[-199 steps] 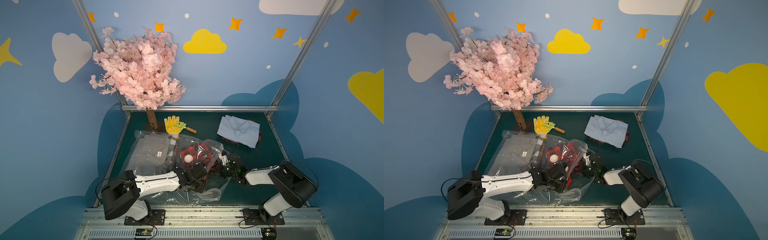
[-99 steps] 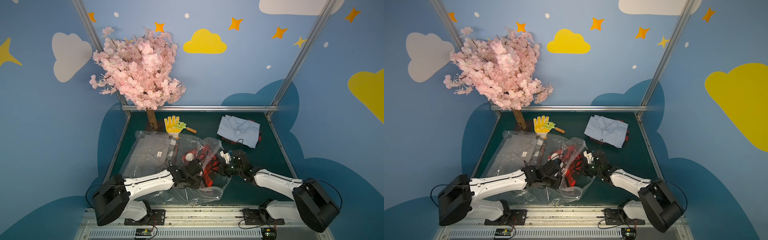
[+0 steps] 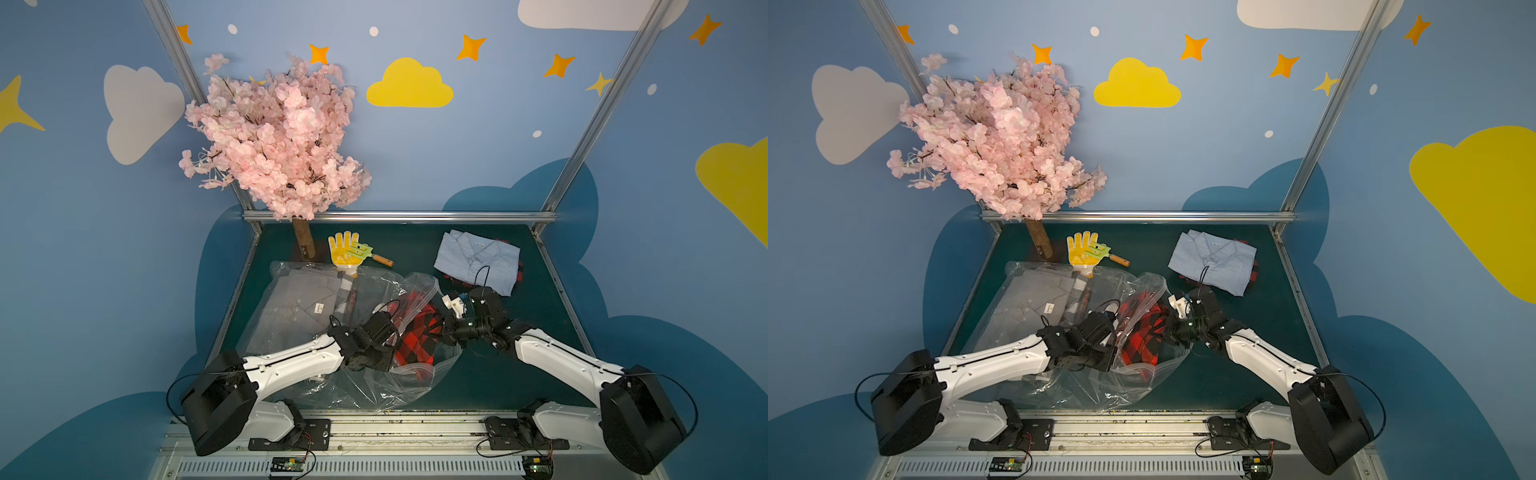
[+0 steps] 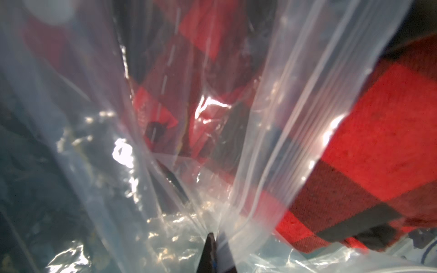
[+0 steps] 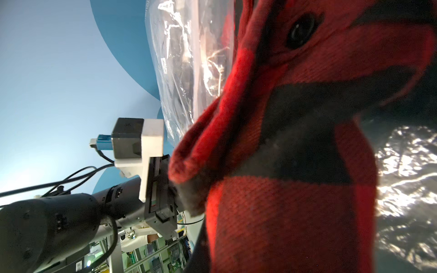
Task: Take the shirt out of the vacuum bag
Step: Take out the shirt from the vacuum bag.
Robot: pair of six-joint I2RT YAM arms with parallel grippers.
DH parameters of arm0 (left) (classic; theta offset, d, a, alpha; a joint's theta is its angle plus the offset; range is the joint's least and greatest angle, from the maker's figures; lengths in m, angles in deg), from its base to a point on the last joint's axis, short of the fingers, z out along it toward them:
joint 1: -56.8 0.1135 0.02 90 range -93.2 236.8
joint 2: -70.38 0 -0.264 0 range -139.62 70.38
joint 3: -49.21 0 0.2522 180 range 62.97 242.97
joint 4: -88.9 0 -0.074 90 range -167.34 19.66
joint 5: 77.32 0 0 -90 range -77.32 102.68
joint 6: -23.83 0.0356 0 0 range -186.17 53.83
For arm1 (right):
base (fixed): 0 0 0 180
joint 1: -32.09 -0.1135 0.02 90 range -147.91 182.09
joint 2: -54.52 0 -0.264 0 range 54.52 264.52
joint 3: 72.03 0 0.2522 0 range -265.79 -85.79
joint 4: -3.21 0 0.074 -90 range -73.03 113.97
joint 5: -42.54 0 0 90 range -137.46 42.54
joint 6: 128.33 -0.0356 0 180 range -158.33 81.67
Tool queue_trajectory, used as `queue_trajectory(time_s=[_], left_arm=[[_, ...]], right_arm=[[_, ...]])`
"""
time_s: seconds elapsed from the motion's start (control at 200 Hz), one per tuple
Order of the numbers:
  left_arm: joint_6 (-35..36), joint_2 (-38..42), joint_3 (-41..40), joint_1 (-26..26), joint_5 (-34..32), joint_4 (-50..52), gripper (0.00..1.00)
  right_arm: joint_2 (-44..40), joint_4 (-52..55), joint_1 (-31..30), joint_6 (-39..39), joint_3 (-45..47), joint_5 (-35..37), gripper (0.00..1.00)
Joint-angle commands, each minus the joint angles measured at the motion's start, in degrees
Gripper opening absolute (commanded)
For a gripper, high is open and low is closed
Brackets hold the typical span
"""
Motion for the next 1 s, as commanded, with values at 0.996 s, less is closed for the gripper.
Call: queue_trajectory(time_s=[0.996], left_arm=[[2.88,-1.05,-3.3,1.04,2.74,-2.21,0.04]], right_arm=[[16.61,46.19,20.37,42.96,-22.95,5.77,0.0]])
